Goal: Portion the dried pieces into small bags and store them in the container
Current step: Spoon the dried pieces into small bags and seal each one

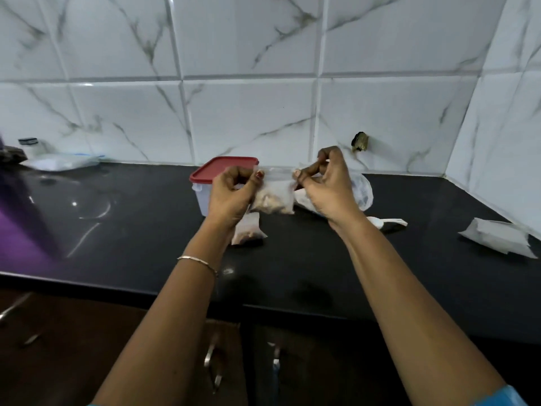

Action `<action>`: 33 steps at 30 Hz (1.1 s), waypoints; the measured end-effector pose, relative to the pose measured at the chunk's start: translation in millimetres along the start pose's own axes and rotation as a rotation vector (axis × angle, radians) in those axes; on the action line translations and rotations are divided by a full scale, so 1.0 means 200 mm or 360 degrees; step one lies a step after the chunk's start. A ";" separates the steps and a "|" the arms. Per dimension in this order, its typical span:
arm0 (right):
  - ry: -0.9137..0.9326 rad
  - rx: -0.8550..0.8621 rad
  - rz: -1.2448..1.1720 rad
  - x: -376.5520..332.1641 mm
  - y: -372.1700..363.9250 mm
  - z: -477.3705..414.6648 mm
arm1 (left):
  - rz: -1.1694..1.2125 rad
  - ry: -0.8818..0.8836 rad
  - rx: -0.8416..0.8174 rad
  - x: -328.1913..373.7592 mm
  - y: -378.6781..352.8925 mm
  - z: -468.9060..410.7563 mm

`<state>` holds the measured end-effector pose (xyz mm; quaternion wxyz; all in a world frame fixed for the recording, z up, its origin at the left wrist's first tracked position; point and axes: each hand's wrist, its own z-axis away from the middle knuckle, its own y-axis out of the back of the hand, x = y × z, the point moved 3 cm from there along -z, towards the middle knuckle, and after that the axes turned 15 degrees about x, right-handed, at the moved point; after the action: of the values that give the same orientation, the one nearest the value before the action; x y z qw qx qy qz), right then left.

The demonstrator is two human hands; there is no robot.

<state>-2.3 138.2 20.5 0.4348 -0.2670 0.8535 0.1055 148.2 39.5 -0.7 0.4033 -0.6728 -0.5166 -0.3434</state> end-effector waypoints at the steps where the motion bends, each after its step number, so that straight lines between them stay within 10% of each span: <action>1: 0.0016 -0.0035 0.0020 -0.01 -0.05 0.03 | -0.0037 0.0003 0.0013 0.00 0.06 -0.01; 18: 0.0011 -0.0297 0.0697 0.23 -0.39 0.27 | -0.0588 0.0425 0.0081 -0.35 0.42 -0.14; 25: -0.0035 -0.0281 0.0724 0.21 -0.29 0.22 | -0.0837 -0.0153 0.0282 -0.19 0.33 -0.09; 33: -0.0130 0.0010 0.0784 0.17 0.20 0.10 | -0.0527 -0.0191 -0.0106 -0.05 -0.19 0.13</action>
<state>-26.2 167.7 -20.4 0.4310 -0.0451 0.8748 0.2164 109.5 64.6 -12.7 0.2873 -0.6106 -0.6318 -0.3813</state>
